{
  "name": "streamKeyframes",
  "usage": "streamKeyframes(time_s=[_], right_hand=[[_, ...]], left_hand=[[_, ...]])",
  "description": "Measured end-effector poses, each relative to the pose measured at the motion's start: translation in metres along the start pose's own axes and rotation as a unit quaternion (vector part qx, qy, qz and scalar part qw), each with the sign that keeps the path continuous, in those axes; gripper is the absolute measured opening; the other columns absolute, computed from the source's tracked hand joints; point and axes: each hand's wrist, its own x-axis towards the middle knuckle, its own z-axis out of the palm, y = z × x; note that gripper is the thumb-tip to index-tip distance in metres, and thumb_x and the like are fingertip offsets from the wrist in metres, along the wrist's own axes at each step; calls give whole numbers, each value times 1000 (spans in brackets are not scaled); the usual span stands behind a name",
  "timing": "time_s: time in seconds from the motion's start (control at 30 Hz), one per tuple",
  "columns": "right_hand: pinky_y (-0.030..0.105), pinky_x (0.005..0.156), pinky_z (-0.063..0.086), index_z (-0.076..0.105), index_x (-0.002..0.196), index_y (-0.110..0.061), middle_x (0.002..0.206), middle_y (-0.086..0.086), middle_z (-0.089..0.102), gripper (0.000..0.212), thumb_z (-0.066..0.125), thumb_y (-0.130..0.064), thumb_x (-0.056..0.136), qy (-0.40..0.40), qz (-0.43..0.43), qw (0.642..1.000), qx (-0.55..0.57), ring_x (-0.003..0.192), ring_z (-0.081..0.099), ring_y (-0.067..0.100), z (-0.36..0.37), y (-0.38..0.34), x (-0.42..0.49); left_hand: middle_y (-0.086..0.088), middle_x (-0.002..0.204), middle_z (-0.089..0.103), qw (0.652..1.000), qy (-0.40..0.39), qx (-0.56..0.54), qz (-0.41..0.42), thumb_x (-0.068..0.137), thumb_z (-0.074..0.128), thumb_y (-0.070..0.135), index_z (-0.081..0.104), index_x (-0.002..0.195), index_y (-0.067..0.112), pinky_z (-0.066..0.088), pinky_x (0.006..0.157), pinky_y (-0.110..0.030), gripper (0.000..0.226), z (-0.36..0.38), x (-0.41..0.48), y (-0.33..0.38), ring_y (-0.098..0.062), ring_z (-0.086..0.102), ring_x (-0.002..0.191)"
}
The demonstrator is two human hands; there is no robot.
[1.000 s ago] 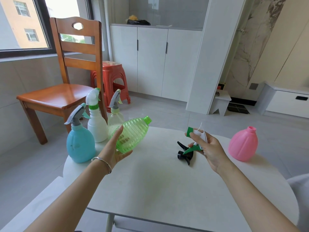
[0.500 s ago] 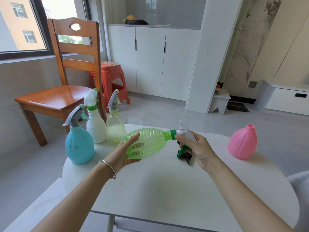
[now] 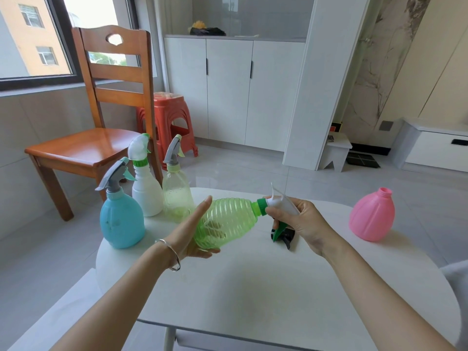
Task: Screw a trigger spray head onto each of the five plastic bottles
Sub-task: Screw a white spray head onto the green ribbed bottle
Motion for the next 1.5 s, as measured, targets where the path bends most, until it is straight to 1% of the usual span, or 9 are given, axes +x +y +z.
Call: streamKeyframes(time_s=[0.17, 0.27, 0.4, 0.63, 0.8, 0.97, 1.13, 1.33, 1.5], right_hand=[[20, 60, 49, 71, 93, -15, 56, 2, 60, 33, 74, -34, 66, 39, 27, 999, 13, 52, 60, 9, -3, 2, 2], [18, 57, 49, 71, 92, -17, 53, 1, 60, 27, 74, -32, 70, 44, 39, 998, 19, 51, 59, 9, -3, 3, 1], [28, 61, 48, 72, 91, -17, 55, 0, 60, 37, 76, -39, 61, 40, 41, 998, 16, 55, 57, 16, 2, 6, 1], [24, 62, 49, 70, 92, -16, 53, 2, 60, 40, 75, -40, 60, 44, 40, 998, 26, 54, 59, 12, 1, 3, 2], [30, 62, 47, 71, 90, -14, 53, 1, 60, 41, 76, -41, 59, 41, 45, 998, 16, 54, 56, 15, 3, 4, 2], [26, 62, 50, 69, 90, -15, 53, 3, 60, 34, 75, -37, 65, 47, 56, 997, 17, 50, 58, 10, 1, 1, 2], [28, 64, 48, 70, 87, -16, 54, 4, 61, 20, 74, -31, 74, 51, 58, 997, 9, 50, 57, 10, 4, 4, 2], [26, 66, 50, 69, 90, -15, 55, 2, 61, 32, 75, -36, 66, 55, 61, 996, 19, 52, 59, 9, 3, 1, 3], [30, 68, 46, 70, 84, -18, 54, 1, 60, 14, 73, -29, 76, 52, 58, 997, 11, 51, 58, 10, 7, 4, 4]], left_hand=[[-5, 134, 53, 990, -33, 102, 95, 36, 84, 65, 35, 138, 20, 56, 86, -34, 121, -11, 5, -6, -19, 61, 112], [-6, 139, 46, 992, -89, 24, 83, 38, 88, 53, 37, 127, 37, 57, 78, -31, 104, -8, 0, -4, -22, 62, 110], [-5, 141, 37, 996, -78, 45, 21, 60, 43, 71, 17, 140, 40, 59, 61, -33, 90, -1, -8, 7, -29, 65, 100], [-2, 125, 64, 989, -115, 44, 80, 35, 88, 56, 44, 133, 17, 56, 78, -25, 115, -13, -7, 2, -15, 67, 102], [-13, 146, 35, 993, -48, 105, 35, 67, 46, 65, 20, 138, 37, 60, 66, -39, 80, -5, -10, 6, -26, 69, 85], [-2, 136, 48, 981, -58, 136, 124, 30, 87, 61, 27, 141, 23, 53, 91, -32, 131, -14, -7, -1, -16, 60, 113], [-7, 158, 9, 992, -77, 96, 13, 70, 41, 69, 11, 143, 41, 60, 68, -41, 84, -6, -14, 7, -31, 67, 99], [-6, 137, 51, 978, -55, 155, 129, 34, 86, 62, 30, 141, 22, 48, 100, -37, 127, -19, -5, -1, -16, 59, 116], [-2, 137, 42, 994, -95, 42, 16, 66, 43, 77, 23, 134, 41, 59, 70, -39, 80, -10, -12, 4, -31, 67, 99]])
